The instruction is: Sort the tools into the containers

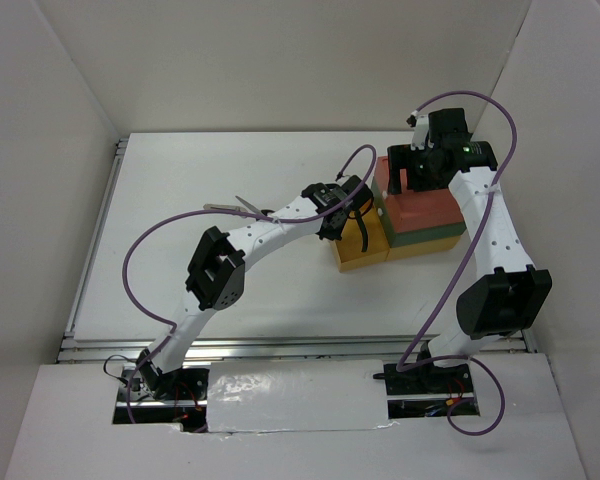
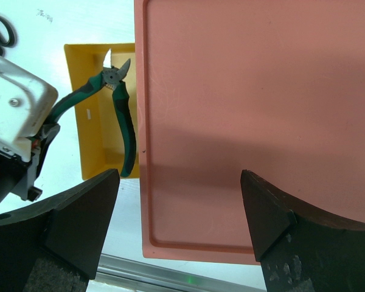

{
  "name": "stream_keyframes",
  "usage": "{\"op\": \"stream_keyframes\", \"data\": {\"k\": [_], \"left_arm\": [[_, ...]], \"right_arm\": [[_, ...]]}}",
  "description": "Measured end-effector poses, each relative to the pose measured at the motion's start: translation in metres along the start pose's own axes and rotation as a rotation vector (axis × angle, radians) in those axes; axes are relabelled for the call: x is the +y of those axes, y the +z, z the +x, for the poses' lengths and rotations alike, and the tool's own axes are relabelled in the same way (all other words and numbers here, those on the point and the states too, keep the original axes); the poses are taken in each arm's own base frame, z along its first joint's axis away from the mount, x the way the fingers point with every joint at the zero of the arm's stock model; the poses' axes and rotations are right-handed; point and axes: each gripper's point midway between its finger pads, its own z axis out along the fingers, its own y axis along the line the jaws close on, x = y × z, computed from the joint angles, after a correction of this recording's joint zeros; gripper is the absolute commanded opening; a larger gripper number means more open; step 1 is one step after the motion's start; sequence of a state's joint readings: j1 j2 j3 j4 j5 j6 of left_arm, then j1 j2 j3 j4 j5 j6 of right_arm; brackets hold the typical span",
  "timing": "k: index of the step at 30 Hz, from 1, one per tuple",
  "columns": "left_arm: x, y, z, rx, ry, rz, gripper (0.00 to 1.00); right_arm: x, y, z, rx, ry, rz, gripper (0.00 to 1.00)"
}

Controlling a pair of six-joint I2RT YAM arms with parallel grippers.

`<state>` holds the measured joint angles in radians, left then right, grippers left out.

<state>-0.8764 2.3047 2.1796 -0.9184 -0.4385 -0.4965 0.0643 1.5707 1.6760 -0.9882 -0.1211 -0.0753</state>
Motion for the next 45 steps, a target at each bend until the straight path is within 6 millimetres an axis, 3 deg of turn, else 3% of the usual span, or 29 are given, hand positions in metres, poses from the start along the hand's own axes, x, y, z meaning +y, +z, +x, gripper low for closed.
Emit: {"op": "stream_keyframes", "data": {"k": [13,20,25,31,37,45], "left_arm": [[-0.005,0.002,0.004,0.017,0.004,0.022,0.08],[-0.004,0.0,-0.002,-0.005,-0.026,0.064,0.09],[0.025,-0.031,-0.019,-0.039,-0.1,0.123,0.08],[0.069,-0.092,-0.055,-0.185,-0.2,0.172,0.09],[0.071,-0.137,-0.055,-0.261,-0.193,0.256,0.11],[0.064,-0.141,-0.051,-0.261,-0.187,0.301,0.11]], "right_arm": [[0.002,-0.001,0.0,-0.003,0.004,-0.018,0.88],[0.008,-0.013,-0.005,-0.038,0.011,-0.071,0.9],[0.021,-0.032,-0.019,-0.103,0.007,-0.153,0.92],[0.051,-0.06,-0.04,-0.184,-0.01,-0.315,0.91],[0.093,-0.079,-0.053,-0.208,-0.008,-0.491,0.88],[0.14,-0.059,-0.04,-0.085,0.02,-0.676,0.74]]}}
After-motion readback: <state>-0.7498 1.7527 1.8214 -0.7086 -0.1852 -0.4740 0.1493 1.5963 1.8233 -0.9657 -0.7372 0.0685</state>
